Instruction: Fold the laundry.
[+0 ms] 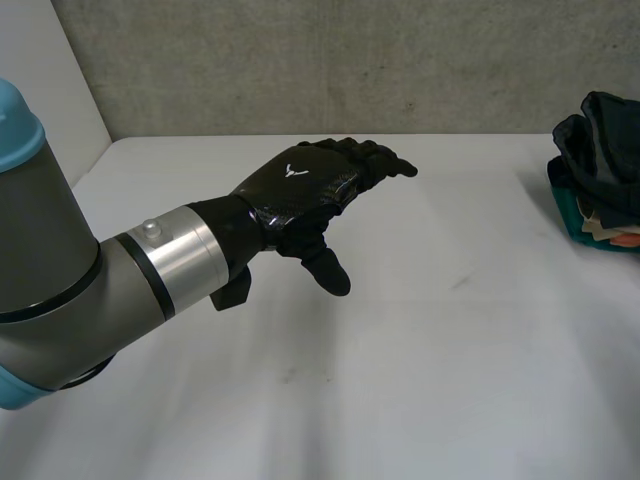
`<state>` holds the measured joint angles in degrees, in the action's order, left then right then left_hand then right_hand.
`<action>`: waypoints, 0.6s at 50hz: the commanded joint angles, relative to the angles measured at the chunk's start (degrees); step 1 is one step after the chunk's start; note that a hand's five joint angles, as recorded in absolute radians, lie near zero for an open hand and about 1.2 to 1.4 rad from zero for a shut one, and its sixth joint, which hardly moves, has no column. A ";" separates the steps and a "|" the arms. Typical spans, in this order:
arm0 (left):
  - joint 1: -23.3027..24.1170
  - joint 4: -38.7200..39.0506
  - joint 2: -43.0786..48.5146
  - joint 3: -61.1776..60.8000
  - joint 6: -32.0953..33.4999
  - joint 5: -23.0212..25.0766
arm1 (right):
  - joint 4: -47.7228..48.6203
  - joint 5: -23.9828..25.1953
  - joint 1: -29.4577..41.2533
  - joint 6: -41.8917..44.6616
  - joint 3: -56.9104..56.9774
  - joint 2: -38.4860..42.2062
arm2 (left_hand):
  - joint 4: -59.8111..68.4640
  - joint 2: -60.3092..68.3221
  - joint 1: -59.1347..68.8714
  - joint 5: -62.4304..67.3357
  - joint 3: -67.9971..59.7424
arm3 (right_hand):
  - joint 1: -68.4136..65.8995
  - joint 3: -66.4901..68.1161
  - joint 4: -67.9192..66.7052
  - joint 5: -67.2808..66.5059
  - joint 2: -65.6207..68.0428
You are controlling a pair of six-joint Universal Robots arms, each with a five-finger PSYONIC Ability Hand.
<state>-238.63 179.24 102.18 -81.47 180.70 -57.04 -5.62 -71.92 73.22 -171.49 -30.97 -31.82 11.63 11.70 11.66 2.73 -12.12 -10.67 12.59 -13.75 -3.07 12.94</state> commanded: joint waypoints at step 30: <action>0.27 -0.04 -0.49 0.00 0.00 0.00 | 4.21 0.46 0.52 -0.16 -15.96 -20.91 | -0.40 -0.47 -0.43 -1.50 0.89 | 0.67 -2.59 3.75 3.07 -2.94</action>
<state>-238.44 179.22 101.80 -81.47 180.70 -57.04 -1.33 -71.45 73.76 -171.86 -46.16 -52.24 11.62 11.70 11.65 2.73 -12.12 -10.67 12.59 -13.75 -3.07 12.94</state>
